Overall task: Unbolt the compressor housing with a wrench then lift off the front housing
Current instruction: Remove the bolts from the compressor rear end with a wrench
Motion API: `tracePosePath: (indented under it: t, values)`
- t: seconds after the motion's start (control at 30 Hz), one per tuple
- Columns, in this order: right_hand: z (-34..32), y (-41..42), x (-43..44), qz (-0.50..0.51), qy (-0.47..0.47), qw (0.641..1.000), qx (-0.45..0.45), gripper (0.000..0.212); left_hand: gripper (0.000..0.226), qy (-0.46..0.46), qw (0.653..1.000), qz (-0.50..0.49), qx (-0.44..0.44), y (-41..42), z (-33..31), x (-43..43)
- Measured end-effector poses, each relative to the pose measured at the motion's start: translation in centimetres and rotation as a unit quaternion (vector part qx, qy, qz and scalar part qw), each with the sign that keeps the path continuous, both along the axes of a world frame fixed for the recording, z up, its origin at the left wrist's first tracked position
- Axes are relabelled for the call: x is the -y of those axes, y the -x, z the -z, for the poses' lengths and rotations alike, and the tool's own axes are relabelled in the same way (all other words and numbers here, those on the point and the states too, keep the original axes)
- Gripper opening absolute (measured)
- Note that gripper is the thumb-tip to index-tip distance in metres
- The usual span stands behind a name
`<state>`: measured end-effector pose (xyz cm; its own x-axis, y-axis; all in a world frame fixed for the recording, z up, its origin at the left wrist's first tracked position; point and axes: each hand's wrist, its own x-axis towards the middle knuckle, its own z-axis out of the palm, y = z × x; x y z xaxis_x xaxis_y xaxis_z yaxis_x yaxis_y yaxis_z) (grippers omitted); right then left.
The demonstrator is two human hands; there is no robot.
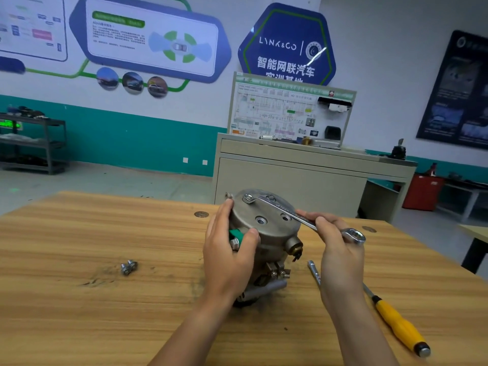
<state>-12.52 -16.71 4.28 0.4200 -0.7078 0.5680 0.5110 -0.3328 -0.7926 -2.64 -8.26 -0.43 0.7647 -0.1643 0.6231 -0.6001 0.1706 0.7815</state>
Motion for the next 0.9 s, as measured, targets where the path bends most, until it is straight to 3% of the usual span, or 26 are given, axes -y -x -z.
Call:
tracePosePath:
  t: [0.33, 0.43, 0.67, 0.9]
  values:
    - [0.8, 0.1, -1.5, -0.029, 0.005, 1.0, -0.01, 0.023, 0.08, 0.037, 0.999, -0.009, -0.014, 0.1, 0.7, -0.5]
    - [0.8, 0.4, -1.7, -0.037, 0.019, 0.999, -0.012, 0.016, 0.075, 0.046, 0.999, -0.005, -0.02, -0.5, 0.7, -0.5]
    - [0.5, 1.0, -0.9, -0.029, 0.082, 0.995, -0.041, 0.013, 0.07, 0.006, 0.997, -0.029, 0.068, -1.4, 0.6, -1.0]
    - [-0.6, 1.1, 1.0, -0.061, 0.123, 0.987, -0.084, 0.02, 0.066, 0.033, 0.997, -0.008, 0.074, -2.1, 0.5, -1.1]
